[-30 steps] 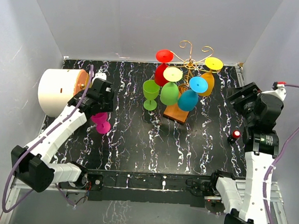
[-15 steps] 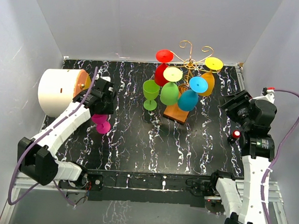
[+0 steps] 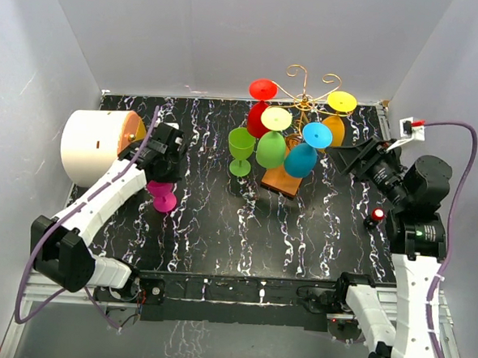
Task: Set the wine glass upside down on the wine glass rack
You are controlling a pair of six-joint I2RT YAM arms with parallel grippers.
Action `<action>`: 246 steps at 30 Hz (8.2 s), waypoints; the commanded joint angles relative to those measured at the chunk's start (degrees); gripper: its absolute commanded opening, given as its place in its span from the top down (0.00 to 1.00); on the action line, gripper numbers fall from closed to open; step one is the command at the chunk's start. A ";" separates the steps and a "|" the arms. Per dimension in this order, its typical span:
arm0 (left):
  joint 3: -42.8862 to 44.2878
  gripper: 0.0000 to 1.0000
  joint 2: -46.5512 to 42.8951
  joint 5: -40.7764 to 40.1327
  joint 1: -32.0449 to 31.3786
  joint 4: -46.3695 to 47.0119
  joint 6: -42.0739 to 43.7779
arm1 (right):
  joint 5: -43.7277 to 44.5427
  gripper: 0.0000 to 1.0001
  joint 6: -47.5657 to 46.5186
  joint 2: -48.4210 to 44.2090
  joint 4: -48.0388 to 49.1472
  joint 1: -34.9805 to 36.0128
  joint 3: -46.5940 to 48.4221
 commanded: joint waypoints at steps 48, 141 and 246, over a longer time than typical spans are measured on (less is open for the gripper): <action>0.79 1.00 -34.04 24.79 0.41 46.49 -2.14 | 45.94 0.59 53.79 39.40 40.01 58.82 20.67; -8.09 0.30 -30.07 58.01 0.41 55.38 -41.72 | 14.80 1.00 -39.52 13.35 41.14 58.77 -6.81; -4.00 0.45 -35.42 25.48 0.41 31.58 -32.17 | 11.84 1.00 28.06 33.90 36.36 47.33 18.95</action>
